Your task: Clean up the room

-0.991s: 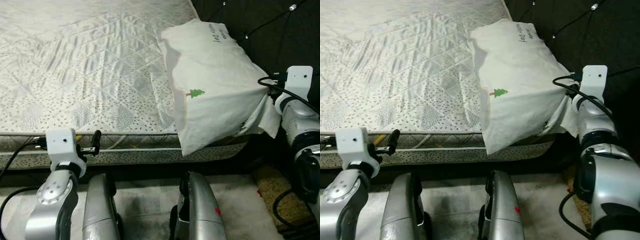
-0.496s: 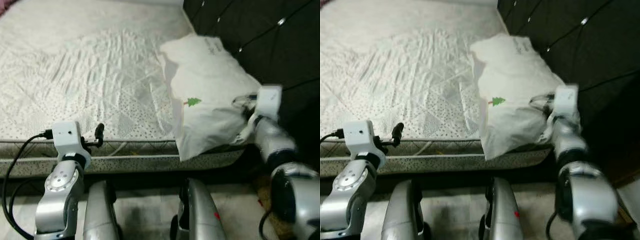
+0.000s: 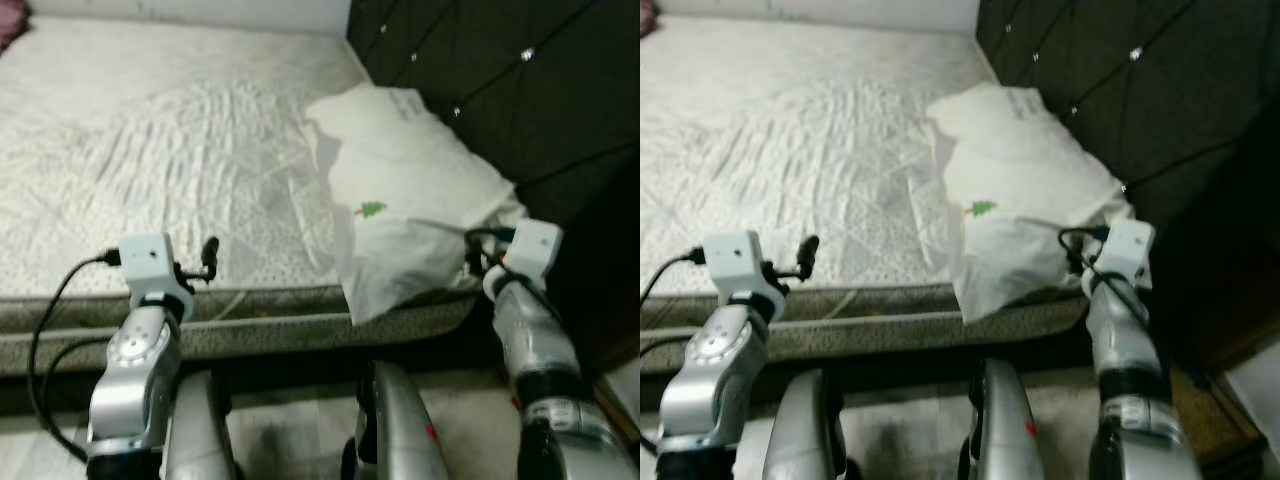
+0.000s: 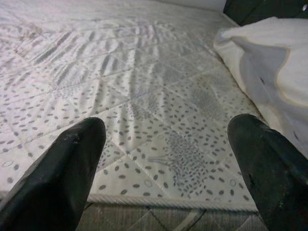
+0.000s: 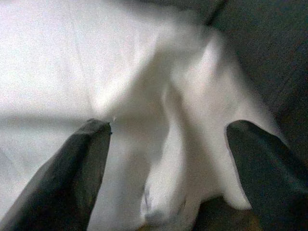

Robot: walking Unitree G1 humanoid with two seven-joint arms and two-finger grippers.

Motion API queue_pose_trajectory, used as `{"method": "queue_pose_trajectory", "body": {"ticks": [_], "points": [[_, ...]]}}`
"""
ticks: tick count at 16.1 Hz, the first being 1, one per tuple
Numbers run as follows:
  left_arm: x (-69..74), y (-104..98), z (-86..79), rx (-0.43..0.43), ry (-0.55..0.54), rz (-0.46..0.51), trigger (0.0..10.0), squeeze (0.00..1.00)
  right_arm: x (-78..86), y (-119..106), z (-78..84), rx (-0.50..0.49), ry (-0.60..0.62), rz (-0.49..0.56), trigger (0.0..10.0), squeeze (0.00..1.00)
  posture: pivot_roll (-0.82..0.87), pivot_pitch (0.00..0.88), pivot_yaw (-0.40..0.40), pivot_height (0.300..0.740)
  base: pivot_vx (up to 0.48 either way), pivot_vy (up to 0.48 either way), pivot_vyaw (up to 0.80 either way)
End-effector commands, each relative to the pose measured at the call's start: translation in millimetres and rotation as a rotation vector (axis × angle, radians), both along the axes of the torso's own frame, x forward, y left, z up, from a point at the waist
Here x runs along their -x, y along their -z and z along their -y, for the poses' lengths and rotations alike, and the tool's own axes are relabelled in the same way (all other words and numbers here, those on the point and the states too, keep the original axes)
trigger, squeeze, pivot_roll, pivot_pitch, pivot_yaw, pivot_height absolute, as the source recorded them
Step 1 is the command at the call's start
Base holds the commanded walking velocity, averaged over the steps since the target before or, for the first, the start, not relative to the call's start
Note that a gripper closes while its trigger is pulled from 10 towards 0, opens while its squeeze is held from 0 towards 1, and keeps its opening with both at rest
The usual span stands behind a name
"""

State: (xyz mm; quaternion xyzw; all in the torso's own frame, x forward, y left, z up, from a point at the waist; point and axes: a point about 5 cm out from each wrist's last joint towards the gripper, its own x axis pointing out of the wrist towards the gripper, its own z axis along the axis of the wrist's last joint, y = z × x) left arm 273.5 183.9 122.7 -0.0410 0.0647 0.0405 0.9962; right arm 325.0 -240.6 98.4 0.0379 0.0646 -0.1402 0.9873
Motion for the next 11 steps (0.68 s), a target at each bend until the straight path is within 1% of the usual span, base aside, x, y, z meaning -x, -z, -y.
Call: {"method": "queue_pose_trajectory", "body": {"ticks": [1,2,3,4,5,6,7,8,9,11], "points": [[-1.6,0.4,-1.1,0.002,-0.012,0.013,10.0,0.00,4.7,-8.4,-6.2,0.027,0.008,0.067,10.0,1.00,0.03,0.000,-0.068,0.529,0.000,0.000,0.00],[-1.9,1.7,0.2,0.009,-0.013,0.019,10.0,0.00,9.7,-12.0,-17.5,0.067,-0.028,0.111,10.0,1.00,0.02,0.000,-0.067,0.529,0.000,0.000,0.00],[-2.1,0.8,2.1,0.014,-0.010,0.033,10.0,0.00,16.4,-17.2,-31.4,0.080,-0.088,0.167,10.0,1.00,0.02,0.000,-0.066,0.529,0.000,0.000,0.00],[-4.6,1.0,3.2,0.017,-0.006,0.039,10.0,0.00,17.9,-17.1,-38.8,0.067,-0.125,0.175,10.0,1.00,0.02,0.000,-0.067,0.529,0.000,0.000,0.00],[-7.1,1.1,3.1,0.018,-0.003,0.048,10.0,0.00,20.5,-19.0,-50.5,0.017,-0.188,0.211,10.0,1.00,0.01,0.000,-0.067,0.534,0.000,0.000,0.00],[-9.6,0.3,2.3,0.019,-0.003,0.057,10.0,0.00,22.3,-23.2,-60.7,0.019,-0.226,0.229,10.0,1.00,0.00,0.000,-0.064,0.544,0.000,0.000,0.00],[-12.4,-1.9,2.0,0.023,0.001,0.069,10.0,0.00,22.8,-32.3,-71.9,0.009,-0.274,0.265,10.0,1.00,-0.01,0.000,-0.058,0.554,0.000,0.000,0.00],[-13.9,-2.2,1.9,0.023,0.004,0.072,10.0,0.00,22.7,-36.3,-76.5,0.028,-0.298,0.279,10.0,0.39,-0.01,0.000,-0.058,0.559,0.000,0.000,0.00],[-18.4,-2.2,3.0,0.020,0.021,0.076,10.0,0.00,20.4,-40.6,-81.1,0.030,-0.304,0.288,10.0,0.00,-0.01,0.000,-0.050,0.579,0.000,0.000,0.00],[-21.0,-2.8,3.5,0.020,0.029,0.081,10.0,0.00,18.8,-43.2,-81.1,0.007,-0.284,0.288,10.0,0.00,-0.02,0.000,-0.050,0.599,0.000,0.000,0.00]]}}
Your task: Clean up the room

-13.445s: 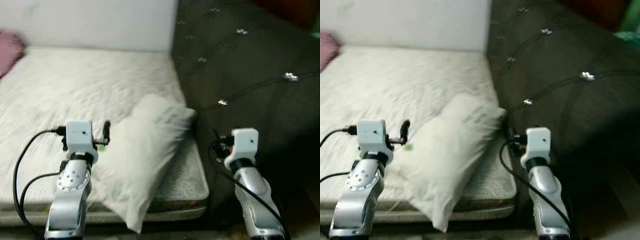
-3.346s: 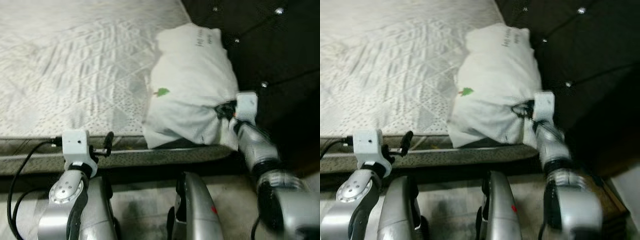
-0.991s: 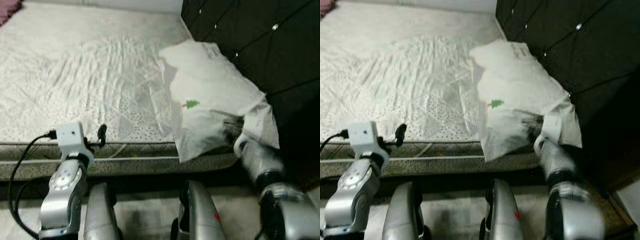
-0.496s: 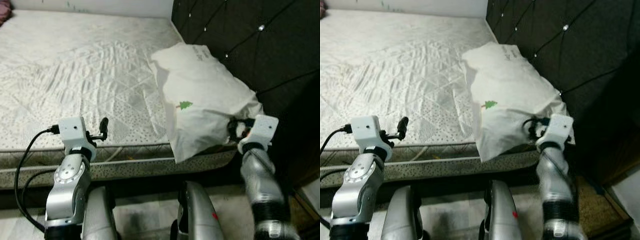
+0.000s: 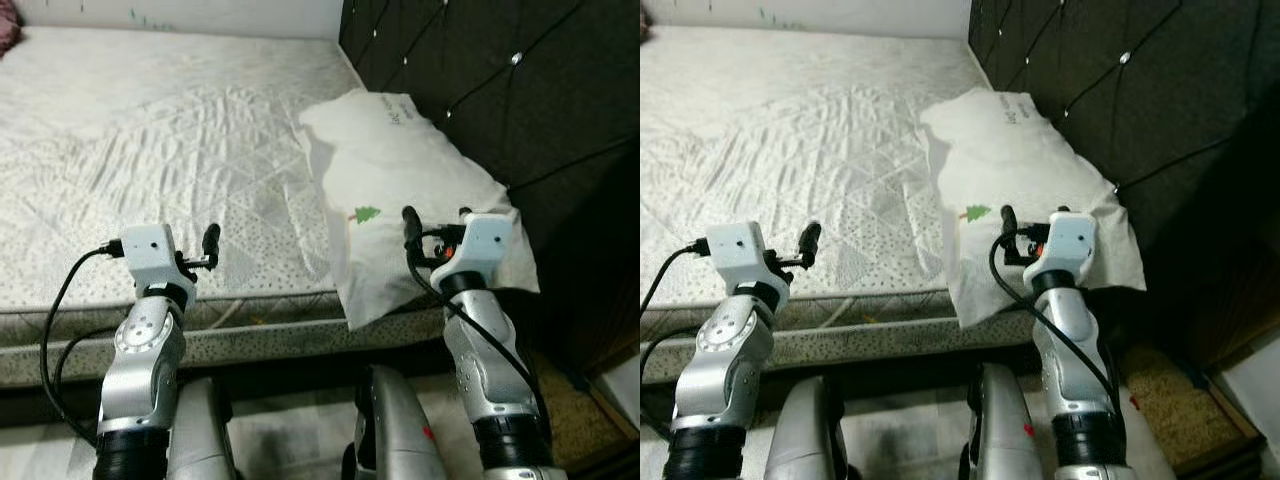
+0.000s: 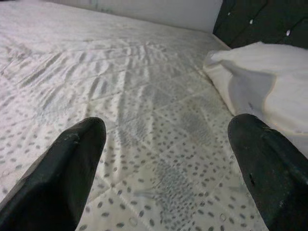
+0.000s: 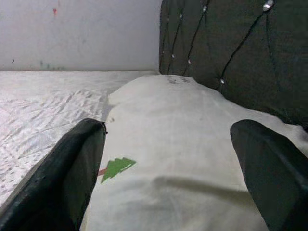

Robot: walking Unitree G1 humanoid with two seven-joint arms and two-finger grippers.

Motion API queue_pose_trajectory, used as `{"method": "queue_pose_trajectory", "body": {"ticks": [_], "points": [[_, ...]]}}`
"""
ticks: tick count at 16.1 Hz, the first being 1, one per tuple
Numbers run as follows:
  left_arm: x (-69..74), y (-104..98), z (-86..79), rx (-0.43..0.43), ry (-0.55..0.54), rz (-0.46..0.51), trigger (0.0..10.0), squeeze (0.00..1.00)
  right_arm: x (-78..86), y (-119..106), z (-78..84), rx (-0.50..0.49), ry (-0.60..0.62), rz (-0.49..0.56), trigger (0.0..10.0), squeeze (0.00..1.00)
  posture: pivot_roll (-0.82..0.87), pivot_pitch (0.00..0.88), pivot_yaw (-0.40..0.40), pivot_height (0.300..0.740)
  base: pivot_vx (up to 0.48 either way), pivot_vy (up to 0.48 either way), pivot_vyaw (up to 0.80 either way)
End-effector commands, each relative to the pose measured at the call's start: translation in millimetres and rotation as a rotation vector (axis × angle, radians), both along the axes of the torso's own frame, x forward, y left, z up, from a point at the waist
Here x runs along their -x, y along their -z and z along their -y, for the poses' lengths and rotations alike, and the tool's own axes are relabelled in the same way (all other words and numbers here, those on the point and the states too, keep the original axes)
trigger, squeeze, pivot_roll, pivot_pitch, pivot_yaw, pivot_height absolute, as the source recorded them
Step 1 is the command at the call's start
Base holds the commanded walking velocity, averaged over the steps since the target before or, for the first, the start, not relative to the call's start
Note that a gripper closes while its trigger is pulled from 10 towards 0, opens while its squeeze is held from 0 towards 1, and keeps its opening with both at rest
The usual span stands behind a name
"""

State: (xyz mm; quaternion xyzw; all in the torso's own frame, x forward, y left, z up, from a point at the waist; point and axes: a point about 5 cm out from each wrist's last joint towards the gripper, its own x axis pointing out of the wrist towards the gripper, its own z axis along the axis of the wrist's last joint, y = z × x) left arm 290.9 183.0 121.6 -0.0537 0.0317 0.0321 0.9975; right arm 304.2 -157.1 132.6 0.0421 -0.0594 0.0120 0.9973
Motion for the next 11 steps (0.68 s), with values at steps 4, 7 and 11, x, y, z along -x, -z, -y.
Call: {"method": "queue_pose_trajectory", "body": {"ticks": [4,7,11], "points": [[-9.3,-2.1,4.2,0.007,0.015,0.023,10.0,0.00,-5.0,-24.9,1.1,0.000,-0.020,0.051,10.0,0.00,-0.04,0.000,-0.060,0.644,0.000,0.000,0.00],[-6.7,4.8,2.4,0.020,-0.004,0.016,10.0,0.00,-5.4,-18.1,5.2,0.004,-0.002,0.017,10.0,0.00,-0.04,0.000,-0.077,0.674,0.000,0.000,0.00],[-11.9,3.4,-4.8,-0.001,-0.003,0.019,10.0,0.00,-9.5,-27.6,7.8,0.002,0.007,0.011,10.0,0.00,-0.06,0.000,-0.070,0.729,0.000,0.000,0.00]]}}
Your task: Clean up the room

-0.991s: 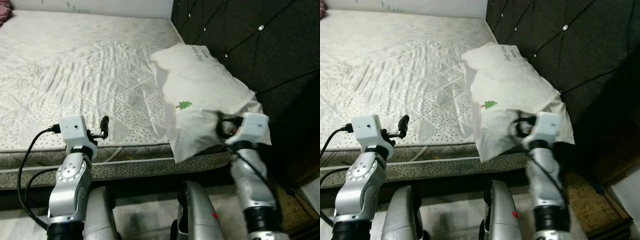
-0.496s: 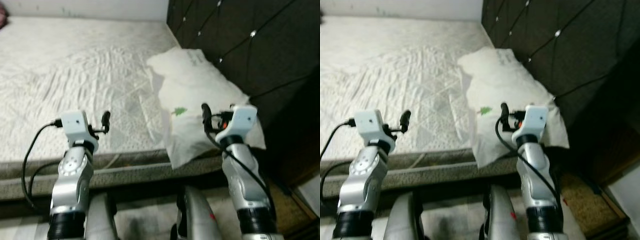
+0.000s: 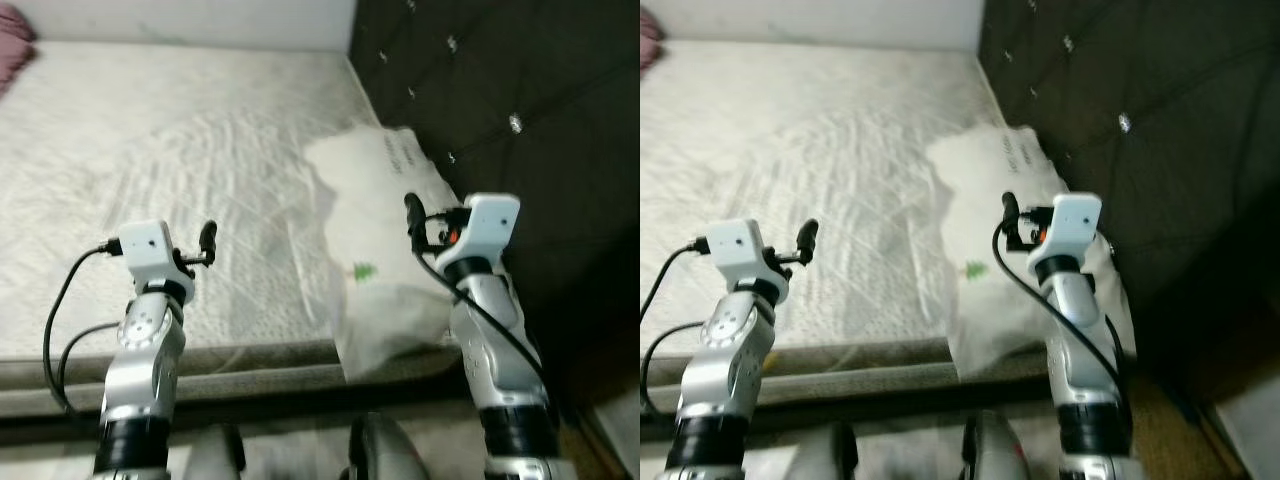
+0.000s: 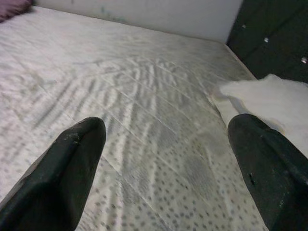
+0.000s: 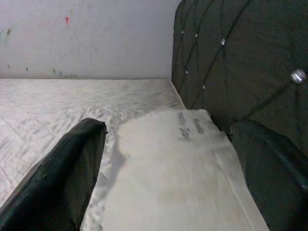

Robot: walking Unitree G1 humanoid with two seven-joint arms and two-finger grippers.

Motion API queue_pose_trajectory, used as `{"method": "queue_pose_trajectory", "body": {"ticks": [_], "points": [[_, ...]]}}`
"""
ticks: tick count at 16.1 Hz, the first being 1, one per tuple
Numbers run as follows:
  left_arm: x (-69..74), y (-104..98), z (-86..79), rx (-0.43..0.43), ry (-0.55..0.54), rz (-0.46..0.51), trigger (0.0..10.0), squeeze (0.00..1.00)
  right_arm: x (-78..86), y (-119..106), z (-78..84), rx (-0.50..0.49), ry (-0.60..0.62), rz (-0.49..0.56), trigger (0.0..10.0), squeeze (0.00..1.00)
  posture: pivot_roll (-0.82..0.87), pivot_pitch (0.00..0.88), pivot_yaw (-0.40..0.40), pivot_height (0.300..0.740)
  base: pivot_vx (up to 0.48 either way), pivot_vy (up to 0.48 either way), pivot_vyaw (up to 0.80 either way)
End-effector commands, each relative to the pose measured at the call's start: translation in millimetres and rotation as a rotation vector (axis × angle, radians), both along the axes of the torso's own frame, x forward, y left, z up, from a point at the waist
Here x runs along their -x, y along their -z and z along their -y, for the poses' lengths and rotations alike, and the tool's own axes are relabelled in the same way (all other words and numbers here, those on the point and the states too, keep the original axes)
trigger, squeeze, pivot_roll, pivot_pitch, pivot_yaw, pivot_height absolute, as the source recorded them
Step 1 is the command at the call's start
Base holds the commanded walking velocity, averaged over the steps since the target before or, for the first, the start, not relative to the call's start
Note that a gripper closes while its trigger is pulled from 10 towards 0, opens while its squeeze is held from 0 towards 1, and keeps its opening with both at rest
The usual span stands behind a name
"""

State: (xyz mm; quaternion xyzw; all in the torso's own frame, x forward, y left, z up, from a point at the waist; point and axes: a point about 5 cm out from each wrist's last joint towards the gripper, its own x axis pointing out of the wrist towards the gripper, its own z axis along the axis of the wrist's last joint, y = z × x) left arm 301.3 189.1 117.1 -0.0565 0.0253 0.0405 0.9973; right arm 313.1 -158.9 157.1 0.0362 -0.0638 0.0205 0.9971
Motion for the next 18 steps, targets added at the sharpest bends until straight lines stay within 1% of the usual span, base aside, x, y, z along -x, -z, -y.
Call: {"method": "queue_pose_trajectory", "body": {"ticks": [1,2,4,6,7,8,11,13,15,17,18], "points": [[-2.6,-3.2,0.1,-0.008,0.012,0.013,10.0,0.00,-1.0,-5.3,6.4,0.023,0.009,0.006,10.0,0.00,-0.06,0.000,-0.064,0.740,0.000,0.000,0.00],[-2.5,-1.8,-0.2,-0.008,0.011,0.009,10.0,0.00,-0.3,-3.4,7.5,0.046,0.007,0.002,10.0,0.00,-0.06,0.000,-0.064,0.740,0.000,0.000,0.00],[-0.1,3.4,-0.1,-0.009,0.017,-0.008,10.0,0.00,3.0,5.1,11.7,0.034,0.034,-0.034,10.0,0.00,-0.08,0.000,-0.057,0.740,0.000,0.000,0.00],[-0.8,5.1,8.6,-0.002,0.045,-0.016,10.0,0.00,9.5,11.3,12.9,0.039,0.036,-0.054,10.0,0.00,-0.08,0.000,-0.048,0.740,0.000,0.000,0.00],[-2.9,3.9,16.2,-0.001,0.075,-0.017,10.0,0.00,10.0,16.0,14.2,0.028,0.045,-0.075,10.0,0.00,-0.07,0.000,-0.050,0.740,0.000,0.000,0.00],[-2.7,3.5,18.0,-0.001,0.081,-0.016,10.0,0.00,9.6,18.2,14.3,0.025,0.048,-0.083,10.0,0.00,-0.06,0.000,-0.055,0.740,0.000,0.000,0.00],[4.1,6.1,14.4,0.001,0.069,-0.021,10.0,0.00,10.5,23.0,10.2,0.009,0.052,-0.096,10.0,0.00,-0.04,0.000,-0.059,0.740,0.000,0.000,0.00],[8.0,8.5,9.7,0.004,0.056,-0.033,10.0,0.00,8.4,26.1,7.4,-0.014,0.066,-0.105,10.0,0.00,-0.03,0.000,-0.059,0.740,0.000,0.000,0.00],[16.6,4.6,6.2,0.011,0.046,-0.024,10.0,0.00,14.8,28.1,9.2,-0.025,0.086,-0.119,10.0,0.00,-0.02,0.000,-0.073,0.740,0.000,0.000,0.00],[21.5,9.9,5.8,-0.004,0.048,-0.040,10.0,0.00,20.0,36.3,13.4,-0.028,0.107,-0.153,10.0,0.00,-0.03,0.000,-0.075,0.740,0.000,0.480,0.00],[23.2,9.8,7.0,-0.001,0.050,-0.042,10.0,0.00,22.4,35.5,14.6,-0.023,0.108,-0.149,10.0,0.00,-0.03,0.000,-0.071,0.740,0.000,0.480,0.00]]}}
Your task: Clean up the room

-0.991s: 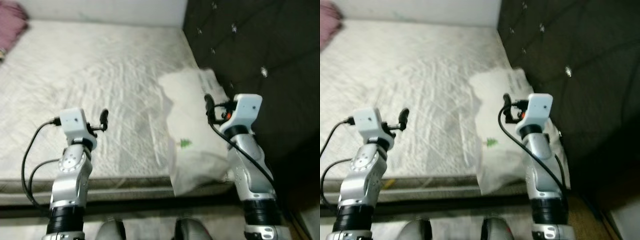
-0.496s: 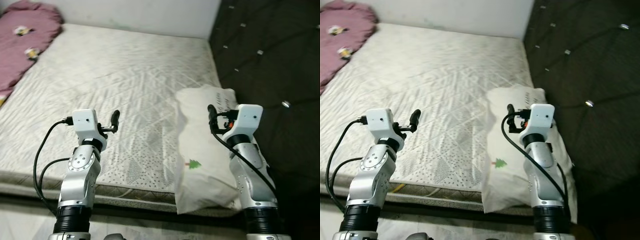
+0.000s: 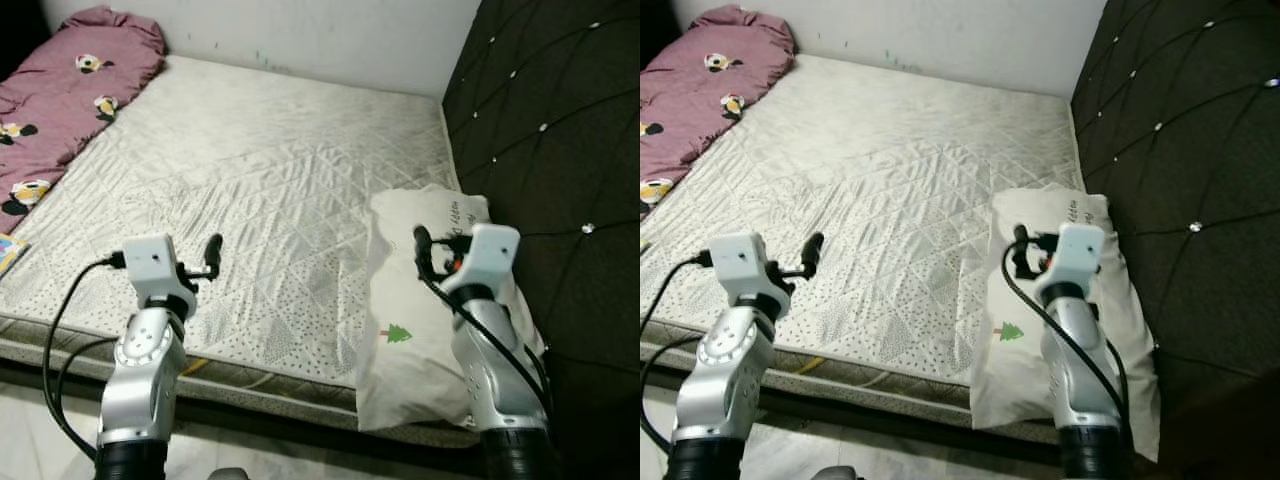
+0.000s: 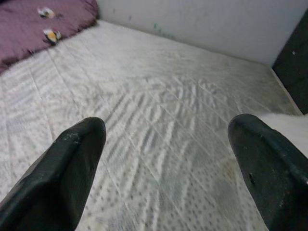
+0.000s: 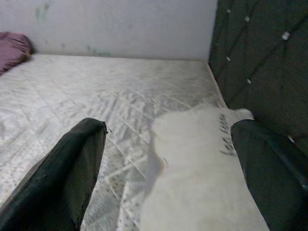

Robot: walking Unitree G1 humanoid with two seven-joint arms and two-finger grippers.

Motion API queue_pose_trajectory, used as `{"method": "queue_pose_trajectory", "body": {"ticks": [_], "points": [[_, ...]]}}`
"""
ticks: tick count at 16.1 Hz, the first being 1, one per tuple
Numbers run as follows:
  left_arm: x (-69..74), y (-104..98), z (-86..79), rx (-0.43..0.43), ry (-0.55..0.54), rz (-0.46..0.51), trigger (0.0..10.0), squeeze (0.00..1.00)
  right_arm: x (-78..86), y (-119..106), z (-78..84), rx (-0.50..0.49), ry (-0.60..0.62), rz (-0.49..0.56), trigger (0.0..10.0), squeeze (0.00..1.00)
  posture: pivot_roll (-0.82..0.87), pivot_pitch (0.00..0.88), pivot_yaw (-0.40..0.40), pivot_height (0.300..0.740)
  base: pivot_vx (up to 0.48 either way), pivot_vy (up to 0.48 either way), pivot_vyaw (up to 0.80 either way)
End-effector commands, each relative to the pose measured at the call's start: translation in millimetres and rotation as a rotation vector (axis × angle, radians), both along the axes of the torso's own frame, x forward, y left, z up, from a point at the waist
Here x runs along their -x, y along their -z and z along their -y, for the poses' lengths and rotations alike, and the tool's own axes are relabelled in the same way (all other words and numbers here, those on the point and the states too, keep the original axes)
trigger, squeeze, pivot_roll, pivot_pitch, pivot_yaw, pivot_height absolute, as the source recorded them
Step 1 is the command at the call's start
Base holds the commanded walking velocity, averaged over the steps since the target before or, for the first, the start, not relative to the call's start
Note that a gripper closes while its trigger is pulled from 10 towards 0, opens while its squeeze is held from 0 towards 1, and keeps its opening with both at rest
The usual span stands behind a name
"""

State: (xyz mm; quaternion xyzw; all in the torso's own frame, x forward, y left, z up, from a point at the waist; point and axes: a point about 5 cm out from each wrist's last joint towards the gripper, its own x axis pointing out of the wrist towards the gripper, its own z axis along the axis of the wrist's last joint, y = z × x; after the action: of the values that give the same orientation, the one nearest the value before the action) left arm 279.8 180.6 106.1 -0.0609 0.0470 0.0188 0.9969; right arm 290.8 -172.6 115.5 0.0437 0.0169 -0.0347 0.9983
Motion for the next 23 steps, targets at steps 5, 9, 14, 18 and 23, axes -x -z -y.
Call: {"method": "queue_pose_trajectory", "body": {"ticks": [5,9,14,18,23], "points": [[8.7,-6.3,13.9,-0.010,0.054,-0.012,10.0,0.00,11.6,3.7,9.1,0.008,0.038,-0.025,10.0,0.00,-0.04,0.000,-0.050,0.740,0.000,0.480,-0.48],[9.0,-6.6,12.1,-0.009,0.049,-0.023,10.0,0.00,13.8,3.5,5.3,-0.001,0.003,-0.044,10.0,0.00,-0.04,0.000,-0.063,0.740,0.000,0.480,-0.20],[13.7,-5.2,12.7,-0.002,0.044,-0.044,10.0,0.00,13.9,5.3,2.1,-0.002,-0.018,-0.063,10.0,0.00,-0.03,0.000,-0.076,0.740,0.000,0.480,0.00],[14.4,-10.2,10.8,-0.005,0.041,-0.006,10.0,0.00,12.2,5.6,2.0,0.009,-0.025,-0.070,10.0,0.00,-0.03,0.000,-0.079,0.740,0.000,0.360,0.00],[15.5,-17.3,13.7,0.007,0.082,0.036,10.0,0.00,12.8,5.3,1.2,0.002,-0.028,-0.076,10.0,0.00,-0.03,0.000,-0.077,0.740,0.055,0.000,0.00]]}}
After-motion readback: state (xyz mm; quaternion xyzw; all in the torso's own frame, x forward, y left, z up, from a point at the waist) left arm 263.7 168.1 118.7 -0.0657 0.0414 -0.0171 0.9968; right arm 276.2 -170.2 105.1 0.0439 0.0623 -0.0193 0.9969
